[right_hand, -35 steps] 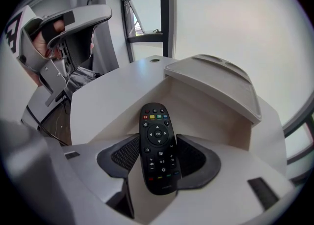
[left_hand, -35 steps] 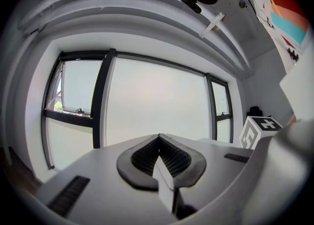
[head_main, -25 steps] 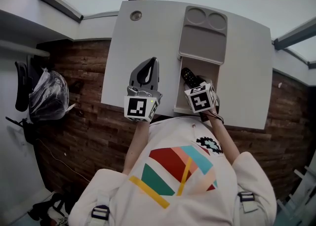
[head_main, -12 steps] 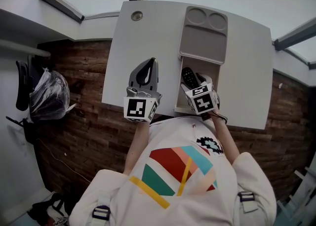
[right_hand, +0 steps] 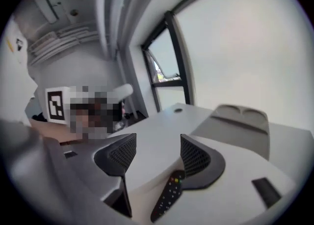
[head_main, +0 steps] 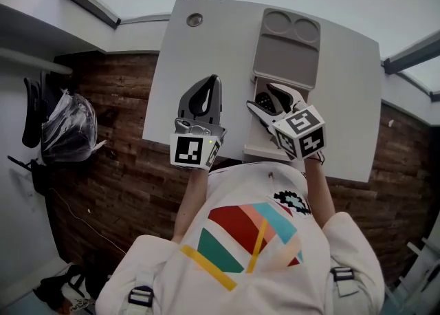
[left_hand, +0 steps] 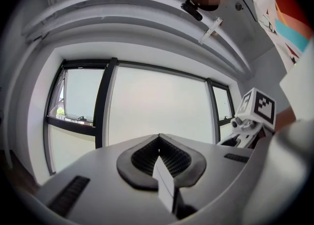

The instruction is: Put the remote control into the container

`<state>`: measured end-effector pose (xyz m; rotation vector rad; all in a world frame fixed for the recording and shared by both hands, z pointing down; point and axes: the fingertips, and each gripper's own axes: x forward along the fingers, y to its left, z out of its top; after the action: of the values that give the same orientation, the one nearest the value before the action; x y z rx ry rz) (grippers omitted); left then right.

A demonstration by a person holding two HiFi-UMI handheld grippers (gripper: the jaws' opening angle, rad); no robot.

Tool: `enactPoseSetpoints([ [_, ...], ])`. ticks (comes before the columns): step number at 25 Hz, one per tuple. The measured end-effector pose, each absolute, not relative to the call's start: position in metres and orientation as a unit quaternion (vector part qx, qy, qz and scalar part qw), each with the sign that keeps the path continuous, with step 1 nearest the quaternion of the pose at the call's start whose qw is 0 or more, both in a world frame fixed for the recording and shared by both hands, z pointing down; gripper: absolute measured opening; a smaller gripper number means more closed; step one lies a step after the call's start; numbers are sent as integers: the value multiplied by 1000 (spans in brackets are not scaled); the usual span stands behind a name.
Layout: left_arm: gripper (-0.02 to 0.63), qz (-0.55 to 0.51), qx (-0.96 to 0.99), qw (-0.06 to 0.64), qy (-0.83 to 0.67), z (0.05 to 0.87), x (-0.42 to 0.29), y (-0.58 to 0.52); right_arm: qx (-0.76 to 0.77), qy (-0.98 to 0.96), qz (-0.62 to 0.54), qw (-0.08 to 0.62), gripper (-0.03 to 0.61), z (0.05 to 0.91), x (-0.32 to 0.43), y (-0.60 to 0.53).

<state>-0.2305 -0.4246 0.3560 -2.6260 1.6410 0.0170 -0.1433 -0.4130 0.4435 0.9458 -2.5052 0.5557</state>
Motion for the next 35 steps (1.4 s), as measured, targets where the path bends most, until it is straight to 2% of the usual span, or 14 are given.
enactPoseSetpoints([
  [1,6,5,-847,25,531,353,-231,-425,334,-907,180,182,279,425,-145,-413],
  [2,6,5,-846,27,533,350,-232,-424,342,-911,167,159,226,406,-145,-415],
  [4,6,11,-841,29,540,342,-236,-424,371,-908,159,108,95,372,-139,-422],
  [5,6,14,-838,29,545,339,-238,-425,386,-904,163,81,0,359,-135,-427],
  [10,6,28,-825,30,563,322,-247,-424,439,-884,157,-24,0,302,-110,-434],
  [17,6,64,-804,63,587,266,-269,-417,414,-904,54,-97,0,220,-98,-403],
  [22,6,88,-798,107,586,220,-269,-407,461,-886,14,-52,0,227,-88,-402],
  [25,6,91,-801,124,578,208,-263,-401,469,-882,30,-32,0,238,-87,-402],
  [30,6,79,-806,125,573,214,-255,-399,469,-881,58,-42,0,244,-84,-401],
  [35,6,76,-803,122,578,217,-257,-398,475,-877,70,-14,0,253,-84,-404],
])
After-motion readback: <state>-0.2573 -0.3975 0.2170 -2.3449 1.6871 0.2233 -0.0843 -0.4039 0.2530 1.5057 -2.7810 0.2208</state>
